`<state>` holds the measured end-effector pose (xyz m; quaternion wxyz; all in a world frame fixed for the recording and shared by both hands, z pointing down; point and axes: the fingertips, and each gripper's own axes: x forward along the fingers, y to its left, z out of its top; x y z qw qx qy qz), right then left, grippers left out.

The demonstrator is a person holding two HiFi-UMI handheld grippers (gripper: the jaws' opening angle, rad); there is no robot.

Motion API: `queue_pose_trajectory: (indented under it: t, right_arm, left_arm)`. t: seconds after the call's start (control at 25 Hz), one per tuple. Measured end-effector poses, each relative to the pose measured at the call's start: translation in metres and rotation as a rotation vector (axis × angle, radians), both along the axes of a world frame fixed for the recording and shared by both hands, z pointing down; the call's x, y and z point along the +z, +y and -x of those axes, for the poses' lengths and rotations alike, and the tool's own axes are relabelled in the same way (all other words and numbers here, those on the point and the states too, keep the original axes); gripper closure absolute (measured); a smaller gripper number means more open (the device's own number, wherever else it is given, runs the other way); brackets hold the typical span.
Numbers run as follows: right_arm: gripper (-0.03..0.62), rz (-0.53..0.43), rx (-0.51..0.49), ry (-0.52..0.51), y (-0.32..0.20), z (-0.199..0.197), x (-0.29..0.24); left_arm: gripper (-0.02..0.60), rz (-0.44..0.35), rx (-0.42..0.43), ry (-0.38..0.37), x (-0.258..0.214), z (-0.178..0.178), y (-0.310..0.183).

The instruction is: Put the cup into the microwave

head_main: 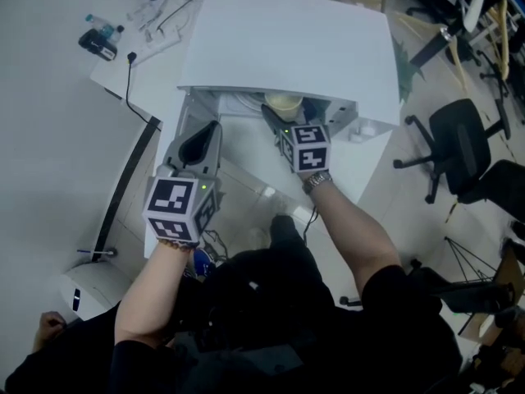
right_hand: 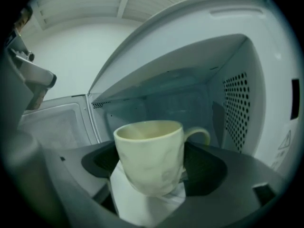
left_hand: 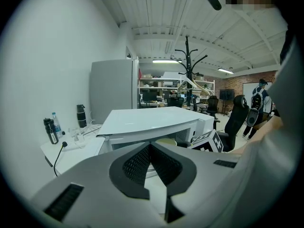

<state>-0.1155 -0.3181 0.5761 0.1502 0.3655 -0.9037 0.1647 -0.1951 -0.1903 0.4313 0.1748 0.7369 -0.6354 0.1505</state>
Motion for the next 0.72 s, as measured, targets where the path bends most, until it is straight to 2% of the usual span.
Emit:
queue_pose_trajectory:
  t: [0.72]
  right_arm:
    - [0.145, -0.019, 0.109, 0.027, -0.046, 0.007, 0.018]
  left_arm:
    - [0.581, 0.008, -0.037, 0.000, 0.009, 0.015, -0.027]
